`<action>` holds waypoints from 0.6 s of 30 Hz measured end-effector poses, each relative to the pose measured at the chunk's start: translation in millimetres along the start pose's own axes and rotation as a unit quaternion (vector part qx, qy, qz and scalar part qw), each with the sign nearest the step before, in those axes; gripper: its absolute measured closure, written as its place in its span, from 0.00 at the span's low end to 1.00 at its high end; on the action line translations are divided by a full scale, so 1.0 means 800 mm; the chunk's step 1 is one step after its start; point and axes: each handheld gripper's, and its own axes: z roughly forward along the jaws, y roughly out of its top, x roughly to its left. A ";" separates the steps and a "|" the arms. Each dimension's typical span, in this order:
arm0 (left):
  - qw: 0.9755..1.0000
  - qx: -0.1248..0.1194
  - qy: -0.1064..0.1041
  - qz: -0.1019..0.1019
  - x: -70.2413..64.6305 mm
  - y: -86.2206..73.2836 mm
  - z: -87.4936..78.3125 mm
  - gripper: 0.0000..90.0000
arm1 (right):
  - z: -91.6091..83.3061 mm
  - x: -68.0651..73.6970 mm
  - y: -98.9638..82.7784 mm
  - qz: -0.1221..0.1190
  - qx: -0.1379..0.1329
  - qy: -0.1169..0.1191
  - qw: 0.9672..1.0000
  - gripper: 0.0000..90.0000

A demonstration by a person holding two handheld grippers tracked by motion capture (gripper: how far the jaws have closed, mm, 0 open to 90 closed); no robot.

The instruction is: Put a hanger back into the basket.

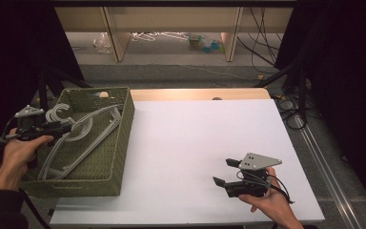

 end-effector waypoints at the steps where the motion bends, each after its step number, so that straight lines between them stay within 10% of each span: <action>1: 1.000 -0.006 -0.003 0.004 -0.003 0.001 -0.005 0.53 | 0.000 0.000 0.000 0.001 0.000 0.001 1.000 0.28; 9: 0.997 -0.069 -0.041 -0.009 -0.036 0.006 -0.041 0.49 | 0.000 0.000 0.000 0.000 0.000 0.001 1.000 0.28; 18: 0.994 -0.080 -0.068 0.036 -0.107 -0.003 -0.046 0.39 | 0.001 0.000 0.000 0.003 0.002 0.003 1.000 0.27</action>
